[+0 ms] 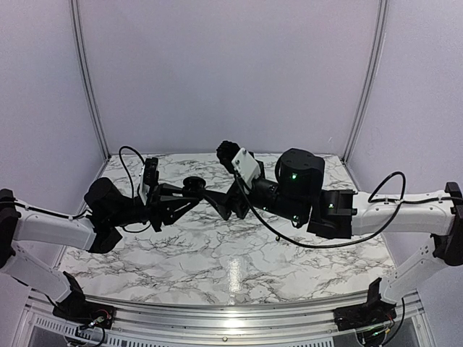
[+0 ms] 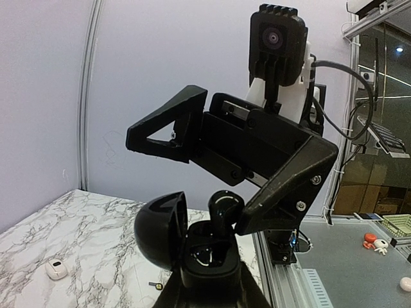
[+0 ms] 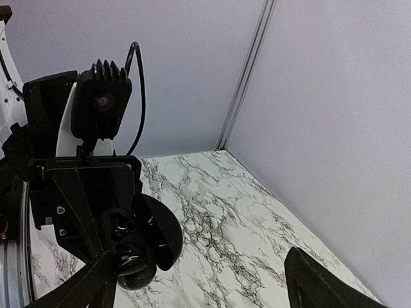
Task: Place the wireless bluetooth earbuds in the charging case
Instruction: Adjust the right earbud in the right side groove of the charging case, then pick up the left earbud from the center of the board.
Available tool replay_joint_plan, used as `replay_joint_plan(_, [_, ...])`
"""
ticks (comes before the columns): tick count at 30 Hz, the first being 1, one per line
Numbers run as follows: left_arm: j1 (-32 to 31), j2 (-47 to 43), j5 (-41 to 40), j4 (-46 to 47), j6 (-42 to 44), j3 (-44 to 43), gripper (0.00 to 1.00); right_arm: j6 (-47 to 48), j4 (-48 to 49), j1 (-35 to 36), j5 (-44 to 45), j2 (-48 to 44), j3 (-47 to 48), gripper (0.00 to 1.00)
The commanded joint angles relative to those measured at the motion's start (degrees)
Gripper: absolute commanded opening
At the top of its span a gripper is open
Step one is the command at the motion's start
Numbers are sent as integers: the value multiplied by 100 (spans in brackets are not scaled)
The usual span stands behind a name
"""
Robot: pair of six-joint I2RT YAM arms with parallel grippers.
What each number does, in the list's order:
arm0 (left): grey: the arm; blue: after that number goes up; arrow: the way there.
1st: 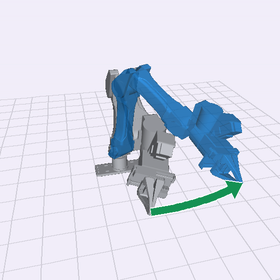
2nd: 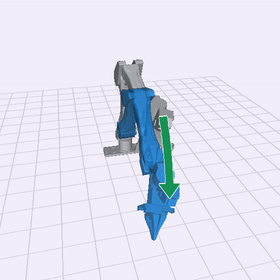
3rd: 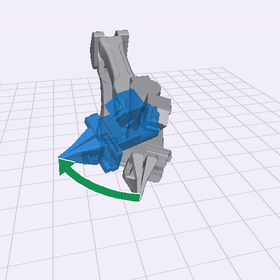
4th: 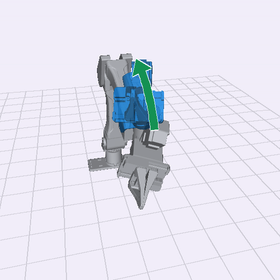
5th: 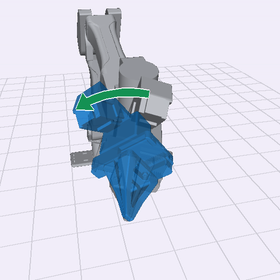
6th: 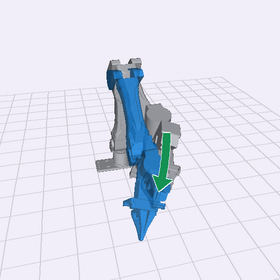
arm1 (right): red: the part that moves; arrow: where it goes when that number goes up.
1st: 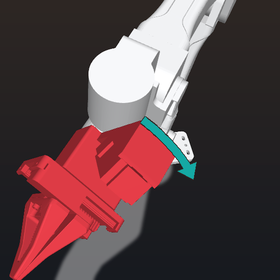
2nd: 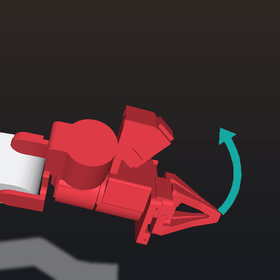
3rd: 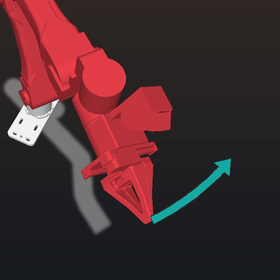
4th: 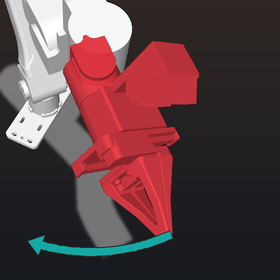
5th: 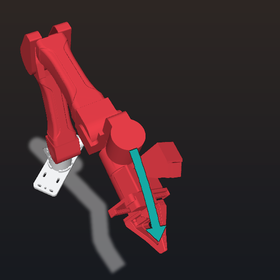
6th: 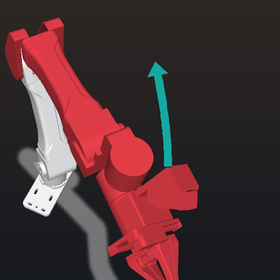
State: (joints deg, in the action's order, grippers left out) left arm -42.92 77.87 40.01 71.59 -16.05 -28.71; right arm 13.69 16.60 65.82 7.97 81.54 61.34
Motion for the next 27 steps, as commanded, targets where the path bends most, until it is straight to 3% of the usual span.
replay_joint_plan(1, [20, -118, 97, 118, 24, 32, 3, -33, -78, -108, -137, -146, -1, 90])
replay_joint_plan(9, [20, -88, 87, 136, 15, 23, 3, -107, -94, -289, -467, -371, -131, 87])
replay_joint_plan(15, [20, -31, 26, 140, 50, 8, 3, -88, -110, -291, -1087, -513, -171, 79])
replay_joint_plan(20, [20, -8, 42, 138, 100, 1, 3, -198, -224, -323, -1114, -548, -160, 72])
replay_joint_plan(27, [96, 62, -39, 83, 47, 61, 3, -1542, -1227, -1534, -1582, -848, -393, 70])
